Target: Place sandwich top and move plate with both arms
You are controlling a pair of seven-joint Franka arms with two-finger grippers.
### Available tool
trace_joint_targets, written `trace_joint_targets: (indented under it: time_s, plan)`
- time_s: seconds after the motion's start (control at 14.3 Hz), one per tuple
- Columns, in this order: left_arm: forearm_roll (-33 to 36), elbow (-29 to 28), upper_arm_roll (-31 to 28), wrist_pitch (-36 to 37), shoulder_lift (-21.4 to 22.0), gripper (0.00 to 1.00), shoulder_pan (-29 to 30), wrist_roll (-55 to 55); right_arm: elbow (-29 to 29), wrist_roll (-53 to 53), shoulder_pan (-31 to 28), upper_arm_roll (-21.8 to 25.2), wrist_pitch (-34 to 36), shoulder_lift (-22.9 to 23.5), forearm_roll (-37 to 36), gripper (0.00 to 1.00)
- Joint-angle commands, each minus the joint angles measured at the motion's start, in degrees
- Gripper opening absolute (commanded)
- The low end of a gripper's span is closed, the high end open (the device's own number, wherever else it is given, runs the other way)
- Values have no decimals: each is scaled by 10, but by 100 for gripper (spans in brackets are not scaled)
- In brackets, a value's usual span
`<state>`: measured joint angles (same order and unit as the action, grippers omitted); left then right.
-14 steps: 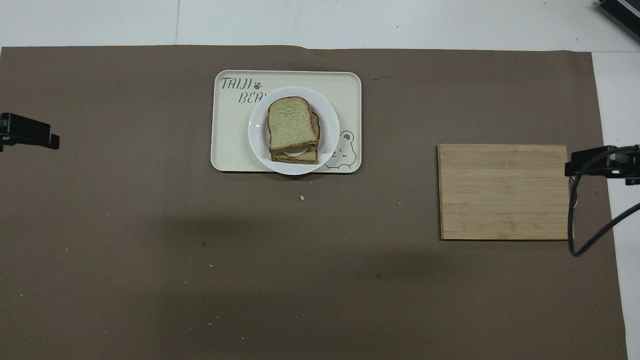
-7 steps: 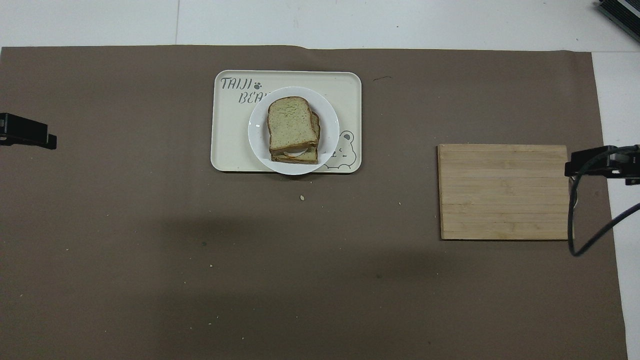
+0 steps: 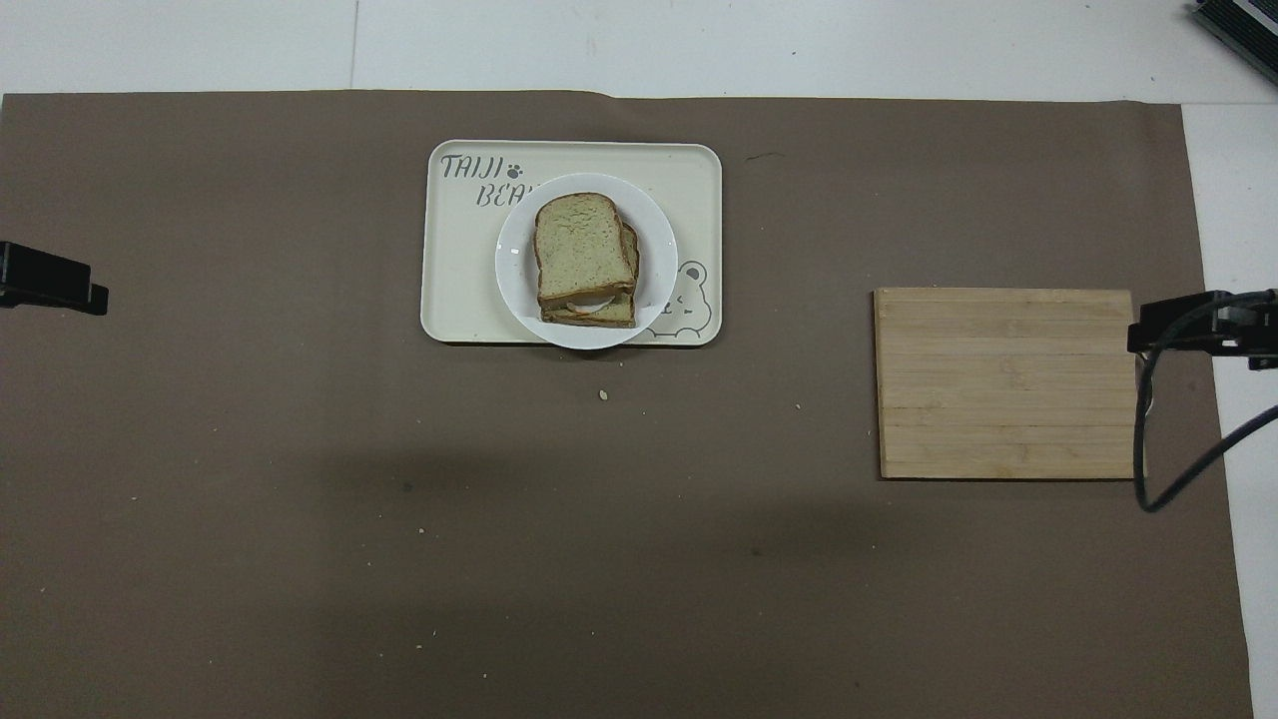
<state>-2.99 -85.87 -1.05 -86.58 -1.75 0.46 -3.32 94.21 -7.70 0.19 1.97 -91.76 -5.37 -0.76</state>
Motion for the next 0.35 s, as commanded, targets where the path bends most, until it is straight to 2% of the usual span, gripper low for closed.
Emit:
trace_joint_targets:
  time_s: [0.0,0.28]
  plan:
    - [12,-14,7,19,14,100,0,6,-10,2,-7,-5,11,4,12,100]
    - [27,-13,11,32,15,100,-2,6,-11,2,-7,-5,11,4,12,100]
